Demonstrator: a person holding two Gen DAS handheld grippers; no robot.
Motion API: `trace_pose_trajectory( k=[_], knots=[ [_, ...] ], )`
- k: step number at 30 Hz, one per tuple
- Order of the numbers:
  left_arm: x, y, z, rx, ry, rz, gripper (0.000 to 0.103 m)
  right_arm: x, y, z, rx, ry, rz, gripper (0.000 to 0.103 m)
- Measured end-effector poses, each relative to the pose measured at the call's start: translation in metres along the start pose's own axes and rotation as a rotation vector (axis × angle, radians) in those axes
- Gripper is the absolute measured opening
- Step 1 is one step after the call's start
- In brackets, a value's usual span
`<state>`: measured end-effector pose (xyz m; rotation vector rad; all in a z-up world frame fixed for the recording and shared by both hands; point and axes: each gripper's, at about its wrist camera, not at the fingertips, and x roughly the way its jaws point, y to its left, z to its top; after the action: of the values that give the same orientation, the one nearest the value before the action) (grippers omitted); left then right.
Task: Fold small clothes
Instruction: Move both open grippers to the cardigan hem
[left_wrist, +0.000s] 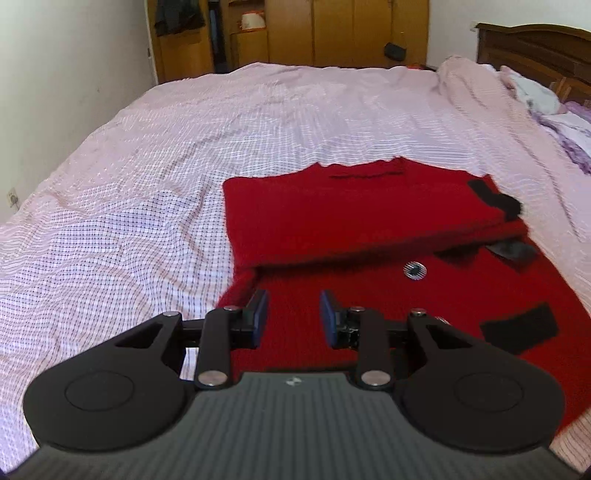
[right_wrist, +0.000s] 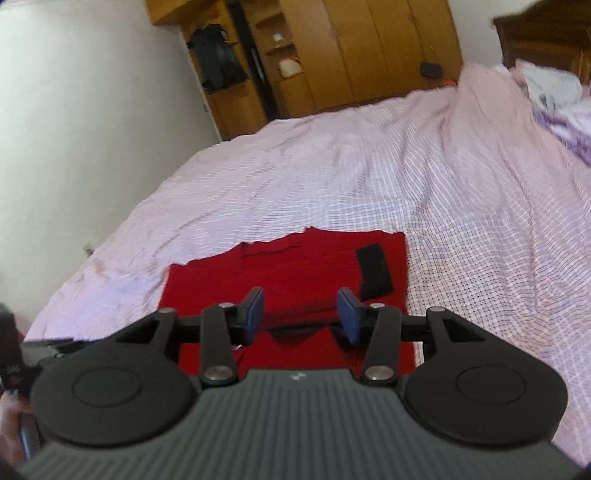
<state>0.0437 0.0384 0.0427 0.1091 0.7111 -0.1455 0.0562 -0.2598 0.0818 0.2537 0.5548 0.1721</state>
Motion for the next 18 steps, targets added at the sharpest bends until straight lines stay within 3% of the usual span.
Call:
trace_pose_trajectory(
  k=[8,13,18],
  knots=[
    [-0.052,-0.018,-0.035,0.05,-0.006,-0.037,0.036,-0.066,0.038,-0.025,-0.102,-0.044,0.027,0.051],
    [-0.075,-0.029,-0.065,0.071,-0.013,-0.042,0.051,-0.066,0.046,-0.056,-0.114,0.013,0.024,0.053],
    [-0.085,-0.043,-0.099,0.135,-0.002,-0.022,0.054,-0.049,0.056,-0.096,-0.161,0.081,-0.015,0.053]
  ],
)
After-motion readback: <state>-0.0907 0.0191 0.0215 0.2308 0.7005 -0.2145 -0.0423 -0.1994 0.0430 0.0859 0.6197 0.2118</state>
